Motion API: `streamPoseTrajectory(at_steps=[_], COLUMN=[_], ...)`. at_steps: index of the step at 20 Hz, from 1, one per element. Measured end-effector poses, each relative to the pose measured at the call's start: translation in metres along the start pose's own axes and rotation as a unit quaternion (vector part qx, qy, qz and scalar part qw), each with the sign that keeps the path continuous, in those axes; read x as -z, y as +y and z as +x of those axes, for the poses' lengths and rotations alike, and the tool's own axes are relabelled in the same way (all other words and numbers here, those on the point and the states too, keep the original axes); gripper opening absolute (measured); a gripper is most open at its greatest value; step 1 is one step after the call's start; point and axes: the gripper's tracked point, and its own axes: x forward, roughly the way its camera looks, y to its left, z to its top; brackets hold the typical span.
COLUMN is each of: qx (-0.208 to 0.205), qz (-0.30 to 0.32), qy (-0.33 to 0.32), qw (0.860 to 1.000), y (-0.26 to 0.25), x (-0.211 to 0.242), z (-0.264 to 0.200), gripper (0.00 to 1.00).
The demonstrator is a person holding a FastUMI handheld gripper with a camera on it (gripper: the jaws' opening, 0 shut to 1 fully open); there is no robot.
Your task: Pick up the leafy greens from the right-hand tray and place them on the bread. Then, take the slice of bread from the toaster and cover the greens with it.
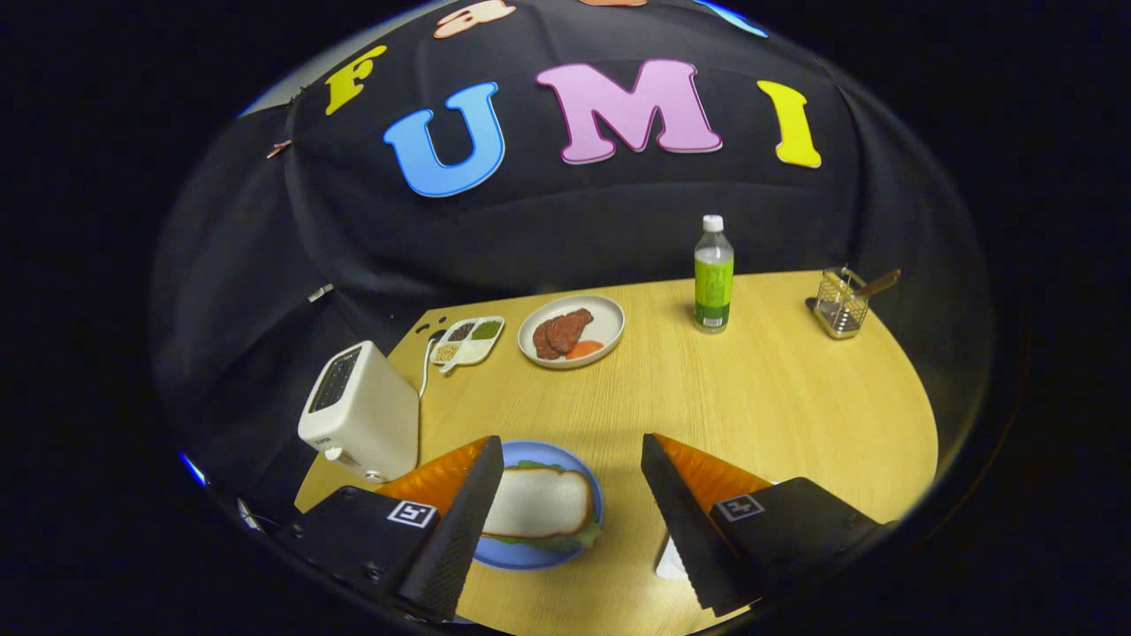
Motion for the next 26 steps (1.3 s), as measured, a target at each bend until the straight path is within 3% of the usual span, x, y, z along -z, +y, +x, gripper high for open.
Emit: streamPoseTrajectory(at_steps=[9,17,26], qx=[0.008,0.014,0.023], qz=[-0.065,-0.089,-0.108], qy=[-0.119,-0.150,-0.172], qw=[0.991,0.985,0.979], y=[0.014,0.019,0.017], x=[-0.096,-0.112,-0.129], z=[-0.099,-0.150,-0.168], gripper=[0.99,0.99,0.99])
